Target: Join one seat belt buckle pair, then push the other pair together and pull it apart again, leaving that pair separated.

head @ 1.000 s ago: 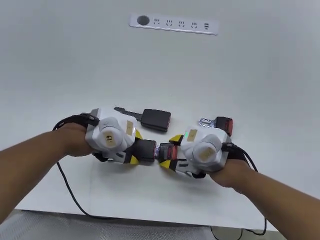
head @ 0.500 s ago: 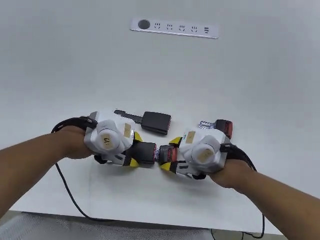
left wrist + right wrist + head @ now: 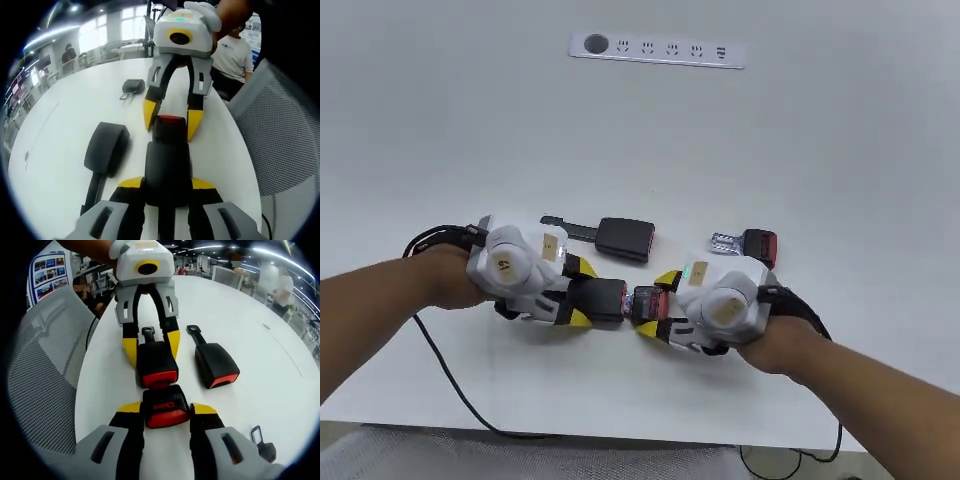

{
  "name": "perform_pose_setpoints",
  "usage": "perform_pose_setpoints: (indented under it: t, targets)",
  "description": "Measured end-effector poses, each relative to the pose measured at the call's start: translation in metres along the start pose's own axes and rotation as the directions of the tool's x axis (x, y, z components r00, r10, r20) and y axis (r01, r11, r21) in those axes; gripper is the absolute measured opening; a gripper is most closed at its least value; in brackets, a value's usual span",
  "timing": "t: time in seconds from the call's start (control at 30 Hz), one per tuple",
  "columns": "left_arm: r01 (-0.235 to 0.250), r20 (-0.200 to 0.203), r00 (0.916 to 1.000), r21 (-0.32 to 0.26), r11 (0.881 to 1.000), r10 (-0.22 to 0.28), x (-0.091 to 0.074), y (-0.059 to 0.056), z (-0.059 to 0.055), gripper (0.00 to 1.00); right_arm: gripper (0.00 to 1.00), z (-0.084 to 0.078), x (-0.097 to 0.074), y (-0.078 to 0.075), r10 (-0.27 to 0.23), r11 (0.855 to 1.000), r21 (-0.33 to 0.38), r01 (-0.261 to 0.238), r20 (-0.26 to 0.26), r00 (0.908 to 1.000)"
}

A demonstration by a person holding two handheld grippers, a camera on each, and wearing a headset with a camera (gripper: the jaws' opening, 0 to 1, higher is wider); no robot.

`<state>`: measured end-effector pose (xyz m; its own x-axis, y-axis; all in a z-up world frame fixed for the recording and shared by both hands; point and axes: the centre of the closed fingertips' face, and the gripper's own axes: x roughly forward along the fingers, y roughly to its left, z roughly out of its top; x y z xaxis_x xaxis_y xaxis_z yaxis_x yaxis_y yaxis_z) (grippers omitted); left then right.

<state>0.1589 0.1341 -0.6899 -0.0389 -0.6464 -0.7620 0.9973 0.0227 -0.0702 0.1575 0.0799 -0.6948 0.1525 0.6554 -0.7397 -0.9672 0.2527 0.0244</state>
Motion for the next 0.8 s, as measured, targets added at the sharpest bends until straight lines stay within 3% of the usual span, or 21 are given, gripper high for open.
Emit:
perform_pose_setpoints:
  t: [0.57, 0.8]
  targets:
    - [0.002, 0.030, 0.9996, 0.005, 1.000, -0.002, 0.0000, 0.0005, 0.0006, 0.33, 0.33, 0.0007, -0.0002, 0.0000, -0.055, 0.998, 0.015, 0.055, 0.047, 0.9974]
    - [0.006, 0.029, 0.9996, 0.004, 1.000, -0.006, -0.0004, 0.0005, 0.0014, 0.33, 0.34, 0.0008, 0.0008, -0.0004, -0.051, 0.998, 0.025, 0.050, 0.050, 0.9975]
